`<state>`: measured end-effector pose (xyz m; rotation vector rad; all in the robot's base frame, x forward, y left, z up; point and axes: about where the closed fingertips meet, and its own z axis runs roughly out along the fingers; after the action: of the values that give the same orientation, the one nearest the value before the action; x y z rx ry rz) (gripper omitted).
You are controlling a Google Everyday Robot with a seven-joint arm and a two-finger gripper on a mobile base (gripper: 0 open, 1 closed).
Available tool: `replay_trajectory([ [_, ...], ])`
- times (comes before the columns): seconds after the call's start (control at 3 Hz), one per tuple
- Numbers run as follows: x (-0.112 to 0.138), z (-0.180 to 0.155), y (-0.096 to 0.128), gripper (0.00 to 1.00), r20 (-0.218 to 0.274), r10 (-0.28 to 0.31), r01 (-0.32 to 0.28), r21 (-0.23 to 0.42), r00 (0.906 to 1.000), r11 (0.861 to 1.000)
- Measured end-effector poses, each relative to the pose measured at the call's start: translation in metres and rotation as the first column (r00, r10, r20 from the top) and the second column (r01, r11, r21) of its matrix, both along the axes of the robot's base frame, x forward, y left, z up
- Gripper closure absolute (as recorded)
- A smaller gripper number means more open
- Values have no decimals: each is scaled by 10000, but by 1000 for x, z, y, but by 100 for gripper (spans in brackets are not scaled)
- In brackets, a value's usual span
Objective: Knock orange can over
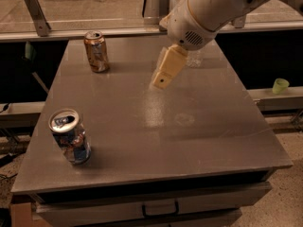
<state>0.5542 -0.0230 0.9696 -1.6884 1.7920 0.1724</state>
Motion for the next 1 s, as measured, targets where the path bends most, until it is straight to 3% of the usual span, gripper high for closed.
replay_trajectory([
  [0.33,17,-4,15,0,21,-384,382,669,9993,9970],
  [1.0,92,-8,93,0,198,-555,479,2759,9983,9600],
])
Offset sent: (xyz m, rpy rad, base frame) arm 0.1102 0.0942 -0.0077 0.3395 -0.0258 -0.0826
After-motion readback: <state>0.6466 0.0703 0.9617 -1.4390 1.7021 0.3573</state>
